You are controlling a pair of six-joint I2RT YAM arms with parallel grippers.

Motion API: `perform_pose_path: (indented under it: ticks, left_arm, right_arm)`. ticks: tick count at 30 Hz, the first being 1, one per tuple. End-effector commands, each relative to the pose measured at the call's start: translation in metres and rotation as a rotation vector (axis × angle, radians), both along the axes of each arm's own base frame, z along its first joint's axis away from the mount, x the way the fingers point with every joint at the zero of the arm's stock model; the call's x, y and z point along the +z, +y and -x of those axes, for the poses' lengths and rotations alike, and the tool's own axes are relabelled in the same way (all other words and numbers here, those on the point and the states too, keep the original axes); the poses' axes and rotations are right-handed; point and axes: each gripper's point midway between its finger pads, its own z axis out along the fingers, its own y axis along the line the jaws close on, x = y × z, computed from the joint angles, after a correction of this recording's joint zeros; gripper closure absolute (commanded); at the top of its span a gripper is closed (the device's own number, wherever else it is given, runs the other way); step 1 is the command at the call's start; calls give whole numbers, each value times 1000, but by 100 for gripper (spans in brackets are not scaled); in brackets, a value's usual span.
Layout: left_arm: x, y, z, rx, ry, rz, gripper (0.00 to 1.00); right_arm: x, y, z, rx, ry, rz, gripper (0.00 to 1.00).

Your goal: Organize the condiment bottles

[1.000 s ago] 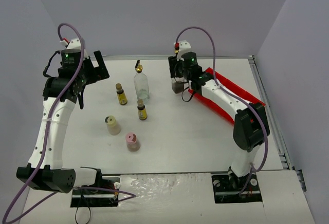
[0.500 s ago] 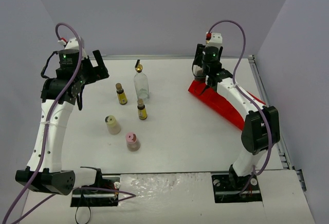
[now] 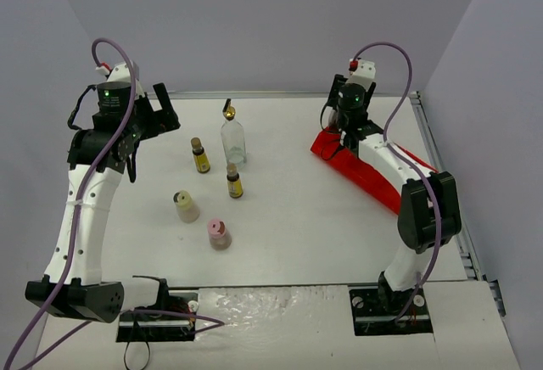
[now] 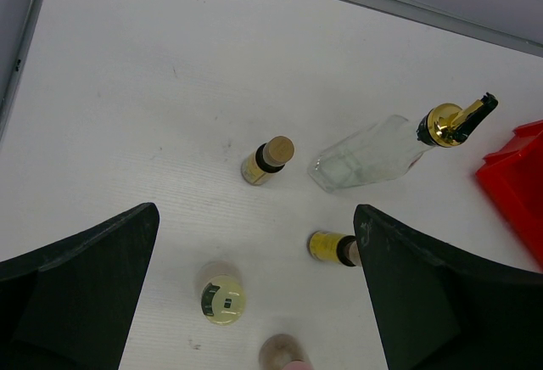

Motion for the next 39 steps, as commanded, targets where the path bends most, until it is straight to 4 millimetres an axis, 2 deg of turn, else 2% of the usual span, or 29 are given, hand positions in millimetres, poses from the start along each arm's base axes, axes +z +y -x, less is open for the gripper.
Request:
perform_pose_path:
  ticks: [1, 8, 12, 28, 35, 39]
  left_arm:
    - [25, 1, -6, -1, -90, 6, 3]
    - [20, 0, -10, -1, -77, 5, 3]
    - [18, 0, -12, -1, -70, 4, 3]
    - [17, 0, -12, -6, -68, -4, 3]
    - [18, 0, -13, -6, -70, -4, 3]
    - [20, 0, -11, -7, -76, -5, 3]
  right_arm:
    - [59, -27, -13, -84, -245, -85, 100]
    - [39, -50, -16, -110, -246, -98, 100]
    - [25, -56, -20, -102, -231, -104, 100]
    - [-17, -50, -25, -17, -229, -47, 100]
    - [-20, -53, -24, -25, -214, -27, 100]
    - [-15, -51, -28, -8, -207, 7, 95]
